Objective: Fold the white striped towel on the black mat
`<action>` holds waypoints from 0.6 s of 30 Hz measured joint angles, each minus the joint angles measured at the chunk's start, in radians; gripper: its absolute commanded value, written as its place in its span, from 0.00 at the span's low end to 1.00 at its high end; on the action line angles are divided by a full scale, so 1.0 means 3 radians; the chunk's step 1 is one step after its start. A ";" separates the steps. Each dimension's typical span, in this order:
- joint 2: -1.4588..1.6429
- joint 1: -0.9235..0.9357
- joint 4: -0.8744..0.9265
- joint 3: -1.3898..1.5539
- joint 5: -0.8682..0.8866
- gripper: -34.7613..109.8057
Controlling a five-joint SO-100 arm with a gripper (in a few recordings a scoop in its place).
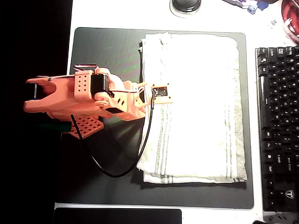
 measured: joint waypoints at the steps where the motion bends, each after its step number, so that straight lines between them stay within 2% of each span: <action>1: -0.0082 -0.0005 0.0000 -0.0061 0.0000 0.24; 18: -0.1877 -0.0404 -0.0297 -0.1846 0.0557 0.24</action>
